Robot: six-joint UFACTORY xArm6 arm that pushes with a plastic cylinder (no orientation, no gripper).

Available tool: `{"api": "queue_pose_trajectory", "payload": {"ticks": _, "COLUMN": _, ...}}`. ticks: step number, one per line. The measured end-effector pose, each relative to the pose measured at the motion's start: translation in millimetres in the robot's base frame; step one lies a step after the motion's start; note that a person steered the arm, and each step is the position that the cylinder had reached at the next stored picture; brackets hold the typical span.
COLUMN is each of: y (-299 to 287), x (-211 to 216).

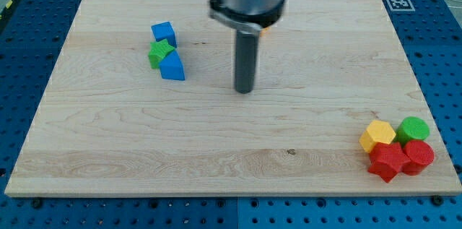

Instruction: Move the blue triangle to the center left of the board

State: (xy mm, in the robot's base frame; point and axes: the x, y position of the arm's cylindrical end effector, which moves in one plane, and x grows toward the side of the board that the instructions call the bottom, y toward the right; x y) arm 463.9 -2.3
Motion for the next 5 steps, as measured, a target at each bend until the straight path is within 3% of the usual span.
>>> {"api": "queue_pose_trajectory", "payload": {"ticks": 3, "y": -40.5, "x": 30.5}}
{"api": "queue_pose_trajectory", "payload": {"ticks": 5, "y": -58.9, "x": -14.3}}
